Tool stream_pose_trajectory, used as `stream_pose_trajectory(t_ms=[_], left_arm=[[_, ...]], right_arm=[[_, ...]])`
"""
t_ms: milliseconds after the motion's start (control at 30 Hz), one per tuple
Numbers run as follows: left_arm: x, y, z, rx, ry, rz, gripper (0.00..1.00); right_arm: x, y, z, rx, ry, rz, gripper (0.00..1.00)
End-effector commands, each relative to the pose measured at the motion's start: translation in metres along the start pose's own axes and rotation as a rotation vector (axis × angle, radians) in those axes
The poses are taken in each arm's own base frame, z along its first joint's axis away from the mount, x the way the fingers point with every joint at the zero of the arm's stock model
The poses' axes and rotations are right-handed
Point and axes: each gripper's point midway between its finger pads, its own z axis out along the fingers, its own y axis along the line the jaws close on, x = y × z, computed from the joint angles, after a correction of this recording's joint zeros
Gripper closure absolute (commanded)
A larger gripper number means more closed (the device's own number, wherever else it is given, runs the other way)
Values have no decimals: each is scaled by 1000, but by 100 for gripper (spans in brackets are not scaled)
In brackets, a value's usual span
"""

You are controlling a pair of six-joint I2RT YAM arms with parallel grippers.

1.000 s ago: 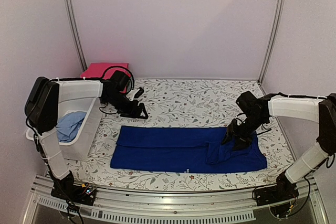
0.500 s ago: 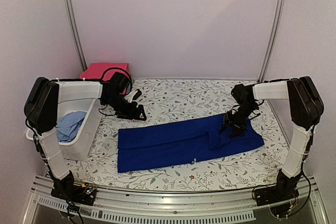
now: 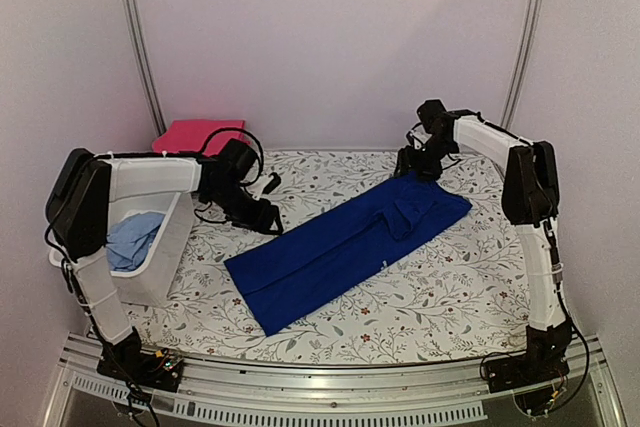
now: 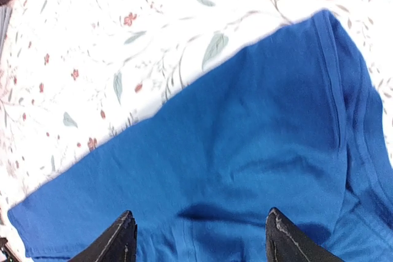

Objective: Fold and stack the mixed laundry pile
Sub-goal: Rotate the rectangle-folded T-shirt at the center of the board.

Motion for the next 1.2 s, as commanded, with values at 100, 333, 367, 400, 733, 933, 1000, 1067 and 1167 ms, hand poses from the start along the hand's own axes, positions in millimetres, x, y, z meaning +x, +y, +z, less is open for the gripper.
stream_pose_trajectory(t_ms=[100,333,367,400,733,933,1000,1067,1167], left_arm=[[14,-16,28,-134,105,197,46],[57,-10,58,-282,261,288,67],[65,-9,61,-304,285,298,69],[73,-11,63,-312,308,309,73],[172,-124,70,-73,489,490,87],[132,-171,54,-15,358,352,77],[110,-171,45,-25,298,290,72],[85,-169,31,-25,217,227,65],[49,-151,8,-21,102,108,57]], right_arm=[[15,17,-66,-48,-40,-26,29],[49,13,-68,-61,22,7,29],[51,12,-69,-65,23,10,29],[52,12,-72,-69,22,10,29],[94,-2,-79,-71,96,35,29],[127,-12,-78,-56,145,47,41],[136,-14,-73,-56,159,64,48],[142,-14,-65,-48,172,70,59],[151,-13,-45,-25,202,68,71]])
